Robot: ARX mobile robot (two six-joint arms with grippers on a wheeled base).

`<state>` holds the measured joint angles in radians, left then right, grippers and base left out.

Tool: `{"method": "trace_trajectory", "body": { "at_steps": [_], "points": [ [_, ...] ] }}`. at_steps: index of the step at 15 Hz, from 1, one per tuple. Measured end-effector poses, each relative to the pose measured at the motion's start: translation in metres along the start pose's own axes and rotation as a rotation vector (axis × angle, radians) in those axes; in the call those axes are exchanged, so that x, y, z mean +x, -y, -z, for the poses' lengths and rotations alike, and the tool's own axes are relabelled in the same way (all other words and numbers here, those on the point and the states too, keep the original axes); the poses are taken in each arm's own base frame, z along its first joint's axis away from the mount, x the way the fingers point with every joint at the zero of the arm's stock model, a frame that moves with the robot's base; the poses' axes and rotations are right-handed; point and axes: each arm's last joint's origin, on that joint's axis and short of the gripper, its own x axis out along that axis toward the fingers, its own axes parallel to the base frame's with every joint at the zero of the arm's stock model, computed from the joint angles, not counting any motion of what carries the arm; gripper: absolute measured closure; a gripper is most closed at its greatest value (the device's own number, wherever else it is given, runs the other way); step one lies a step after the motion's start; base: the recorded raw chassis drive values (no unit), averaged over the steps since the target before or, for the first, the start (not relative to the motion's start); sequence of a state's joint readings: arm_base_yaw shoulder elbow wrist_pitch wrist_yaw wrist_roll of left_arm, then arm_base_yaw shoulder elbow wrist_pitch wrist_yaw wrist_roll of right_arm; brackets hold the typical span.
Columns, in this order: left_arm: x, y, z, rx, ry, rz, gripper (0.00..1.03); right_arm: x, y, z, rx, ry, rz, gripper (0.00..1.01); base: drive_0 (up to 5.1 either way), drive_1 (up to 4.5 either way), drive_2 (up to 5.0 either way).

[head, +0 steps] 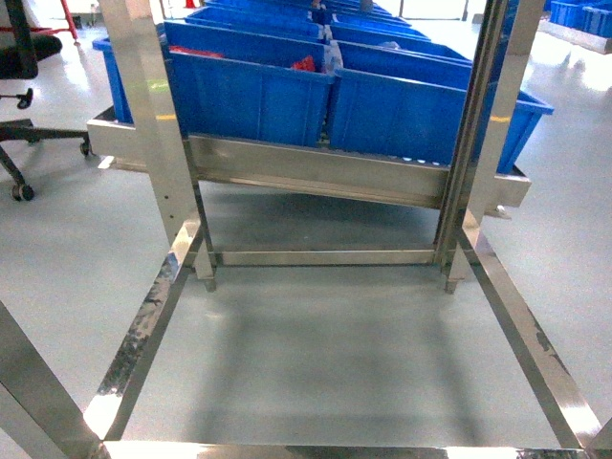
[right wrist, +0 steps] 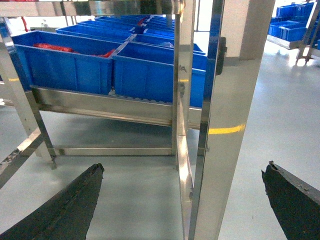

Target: Pick capacitor and pack into box

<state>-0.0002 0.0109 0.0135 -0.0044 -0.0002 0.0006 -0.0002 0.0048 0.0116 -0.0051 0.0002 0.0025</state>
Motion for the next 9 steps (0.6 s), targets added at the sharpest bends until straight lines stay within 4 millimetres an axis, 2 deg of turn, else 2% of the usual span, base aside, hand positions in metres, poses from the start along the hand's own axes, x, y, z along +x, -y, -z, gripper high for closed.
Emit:
{"method": "trace_trajectory", "body": {
  "at_steps": [9],
  "points": [
    [0.0000,0.0000,0.0002,0.000,-0.002,0.000,0.05,0.0000,0.0000,0.0001,0.000,-0.002,0.000,0.03,0.0,0.00,0.0]
  ]
}}
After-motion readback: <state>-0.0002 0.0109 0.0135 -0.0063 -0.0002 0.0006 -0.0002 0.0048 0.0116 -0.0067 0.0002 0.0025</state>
